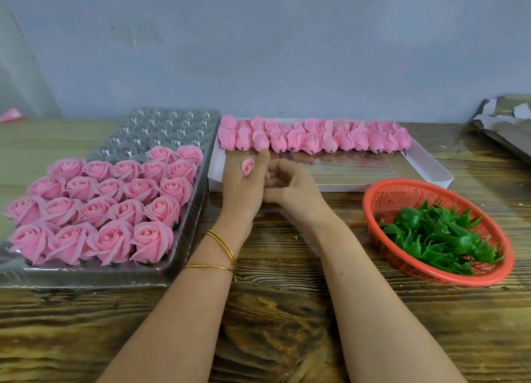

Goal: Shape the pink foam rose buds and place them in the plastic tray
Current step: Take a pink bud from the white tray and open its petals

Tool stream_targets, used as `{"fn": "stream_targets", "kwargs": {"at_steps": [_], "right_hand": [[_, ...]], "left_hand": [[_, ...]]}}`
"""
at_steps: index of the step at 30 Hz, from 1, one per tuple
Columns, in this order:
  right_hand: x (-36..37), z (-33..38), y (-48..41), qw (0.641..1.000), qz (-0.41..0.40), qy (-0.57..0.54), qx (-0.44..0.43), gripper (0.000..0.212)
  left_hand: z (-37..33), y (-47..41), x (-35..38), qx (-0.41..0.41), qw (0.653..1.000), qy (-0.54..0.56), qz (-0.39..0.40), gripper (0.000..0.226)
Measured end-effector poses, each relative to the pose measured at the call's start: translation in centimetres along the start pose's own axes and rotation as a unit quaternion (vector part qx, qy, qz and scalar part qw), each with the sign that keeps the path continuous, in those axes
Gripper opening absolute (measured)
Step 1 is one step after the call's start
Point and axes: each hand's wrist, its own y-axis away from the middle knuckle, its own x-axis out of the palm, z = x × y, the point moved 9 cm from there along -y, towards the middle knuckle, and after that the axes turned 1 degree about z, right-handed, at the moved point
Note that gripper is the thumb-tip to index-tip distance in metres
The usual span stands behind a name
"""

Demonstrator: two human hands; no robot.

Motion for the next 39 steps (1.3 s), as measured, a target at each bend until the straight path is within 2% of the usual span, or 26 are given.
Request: {"fn": "stream_targets", "kwargs": {"at_steps": [4,8,11,14,16,18,21,25,32,35,37,39], "right_hand": [[0.4,0.3,0.2,1.0,0.007,0.018,-0.013,0.038],[0.2,0.4,0.3,1.0,-0.004,0.004,-0.01,0.035],[0.2,0.2,0.3,1.0,0.008,-0.022,0.0,0.029],[0.6,0.2,0.5,0.998,0.036,-0.052,0.007,0.028],[0.7,0.1,0.6,0.997,0.051,-0.061,0.017,0.029],[0.7,0.0,0.7,0.995,0.061,-0.074,0.028,0.028],[0.6,-0.3,0.5,0.991,0.069,-0.103,0.041,0.025],[0.8,-0.4,0.4,0.992,0.071,-0.099,0.039,0.026],[0.3,-0.6,-0.1,0.999,0.03,-0.036,0.009,0.035],[0.3,-0.1,0.0,1.0,0.022,-0.02,-0.005,0.03],[0.3,0.2,0.1,0.999,0.027,-0.019,-0.009,0.028],[0.5,0.3,0.4,0.999,0.037,-0.038,0.003,0.026]], "left_hand": [[0.8,0.1,0.5,-0.064,0.993,0.1,0.011,0.035],[0.8,0.0,0.8,-0.083,0.988,0.131,0.025,0.04],[0.7,-0.1,0.9,-0.074,0.988,0.13,0.045,0.024],[0.6,-0.1,1.1,-0.062,0.988,0.123,0.066,0.02],[0.7,-0.2,1.2,-0.057,0.989,0.108,0.085,0.009],[0.9,-0.2,1.3,-0.065,0.989,0.087,0.098,0.019],[0.9,-0.2,1.2,-0.064,0.989,0.069,0.111,0.019],[1.0,-0.3,1.0,-0.063,0.992,0.073,0.083,0.031],[1.7,-0.2,0.9,-0.105,0.987,0.118,0.032,0.017],[1.5,-0.2,0.9,-0.098,0.986,0.133,0.04,0.018],[1.3,-0.2,1.0,-0.098,0.985,0.135,0.054,0.01],[1.3,-0.1,1.2,-0.1,0.984,0.132,0.068,0.016]]}}
